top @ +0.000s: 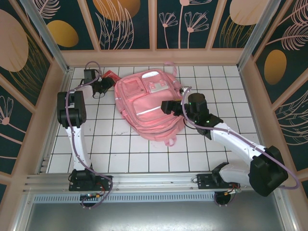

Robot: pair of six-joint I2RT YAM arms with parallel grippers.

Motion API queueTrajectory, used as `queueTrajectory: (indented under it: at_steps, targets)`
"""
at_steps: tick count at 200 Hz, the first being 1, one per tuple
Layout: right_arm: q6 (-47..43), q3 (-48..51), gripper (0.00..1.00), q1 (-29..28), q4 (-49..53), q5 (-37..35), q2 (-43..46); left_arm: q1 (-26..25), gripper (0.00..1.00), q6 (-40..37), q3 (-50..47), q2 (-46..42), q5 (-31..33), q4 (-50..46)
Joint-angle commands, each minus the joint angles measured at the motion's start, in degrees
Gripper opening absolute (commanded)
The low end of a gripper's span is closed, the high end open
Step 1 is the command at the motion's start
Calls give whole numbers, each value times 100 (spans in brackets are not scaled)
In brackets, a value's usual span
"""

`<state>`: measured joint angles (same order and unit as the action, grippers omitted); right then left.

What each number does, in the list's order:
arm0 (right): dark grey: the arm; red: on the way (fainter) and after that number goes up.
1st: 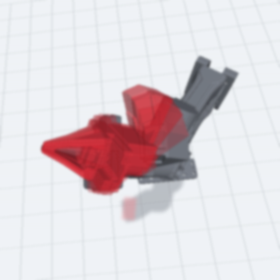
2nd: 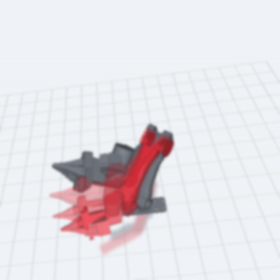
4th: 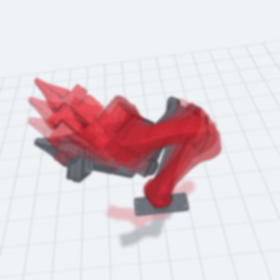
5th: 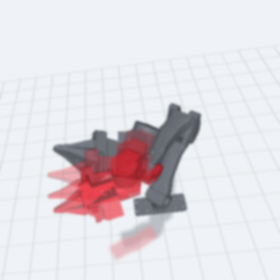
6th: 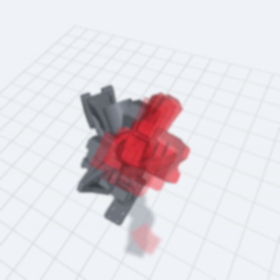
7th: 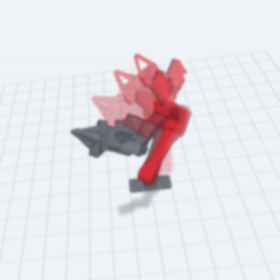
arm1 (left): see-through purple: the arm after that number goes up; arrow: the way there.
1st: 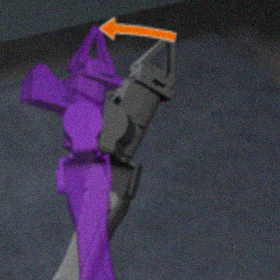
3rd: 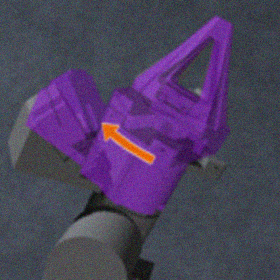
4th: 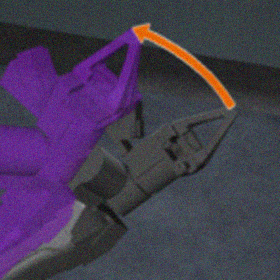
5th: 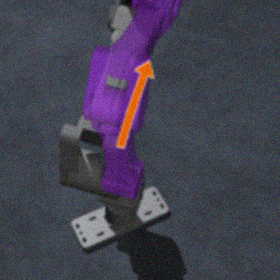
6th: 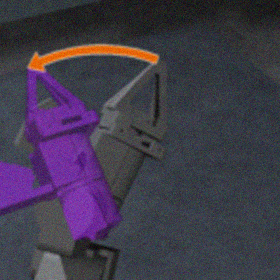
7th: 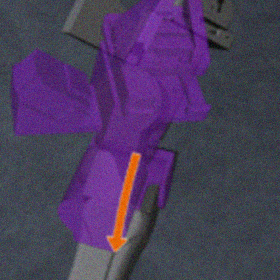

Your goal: Pack the student bag

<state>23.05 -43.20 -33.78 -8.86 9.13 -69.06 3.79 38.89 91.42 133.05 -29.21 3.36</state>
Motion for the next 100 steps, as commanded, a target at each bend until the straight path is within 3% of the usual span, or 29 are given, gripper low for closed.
queueTrajectory:
  at_steps: [1, 47, 81, 100]
  targets:
    - [68, 93, 90, 50, -269, 115, -54, 25, 41, 364, 88, 237, 506, 140]
    - [98, 101, 90, 64, -309, 195, -131, 16, 37, 1000, 17, 334, 1102, 418]
    - [98, 102, 90, 71, -327, 195, -187, 8, 1, 1218, -45, 426, 1320, 545]
    - [103, 118, 90, 74, -344, 212, -226, 8, 0, 1176, -152, 291, 1365, 596]
